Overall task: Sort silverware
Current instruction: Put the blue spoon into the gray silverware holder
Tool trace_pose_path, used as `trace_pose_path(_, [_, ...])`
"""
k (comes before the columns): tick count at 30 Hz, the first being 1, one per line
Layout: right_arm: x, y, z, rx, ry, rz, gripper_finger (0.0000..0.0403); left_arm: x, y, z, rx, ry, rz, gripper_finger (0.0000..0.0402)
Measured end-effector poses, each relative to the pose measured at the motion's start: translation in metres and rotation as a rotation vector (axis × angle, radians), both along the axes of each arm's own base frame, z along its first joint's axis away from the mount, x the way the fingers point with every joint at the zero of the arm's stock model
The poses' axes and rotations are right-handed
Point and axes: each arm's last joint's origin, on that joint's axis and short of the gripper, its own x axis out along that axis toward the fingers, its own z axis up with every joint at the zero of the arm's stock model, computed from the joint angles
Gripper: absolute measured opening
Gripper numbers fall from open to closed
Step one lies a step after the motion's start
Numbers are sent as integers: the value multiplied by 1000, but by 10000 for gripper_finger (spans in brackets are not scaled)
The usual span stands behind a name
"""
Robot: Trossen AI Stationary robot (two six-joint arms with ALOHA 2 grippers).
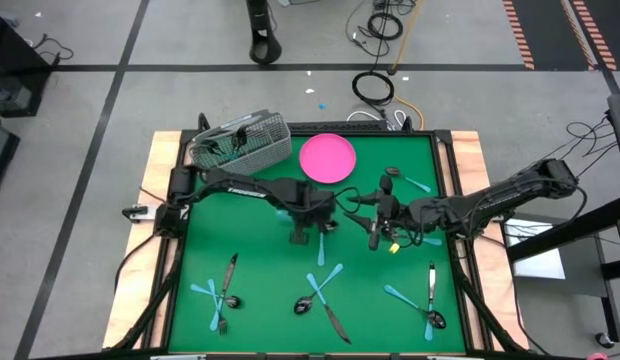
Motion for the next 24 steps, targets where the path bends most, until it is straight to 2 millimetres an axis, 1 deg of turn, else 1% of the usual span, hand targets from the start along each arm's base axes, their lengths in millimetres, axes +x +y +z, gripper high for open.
trace_pose_path(4, [0, 0, 0, -3, 3, 1, 171, -3, -4, 15, 85, 67, -4, 13])
trace_pose_path(7, [0, 0, 1, -9, -3, 2, 171, -6, -4, 21, 145, 113, -3, 13])
trace_pose_path(11, [0, 0, 2, -4, -23, 2, 171, -11, -3, 22, 212, 167, 3, 13])
trace_pose_path(18, [1, 0, 4, -3, -36, 3, 171, -14, 1, 23, 338, 193, 12, 13])
trace_pose_path(24, [1, 0, 3, -6, -34, 5, 171, -24, 2, 25, 405, 303, -4, 13])
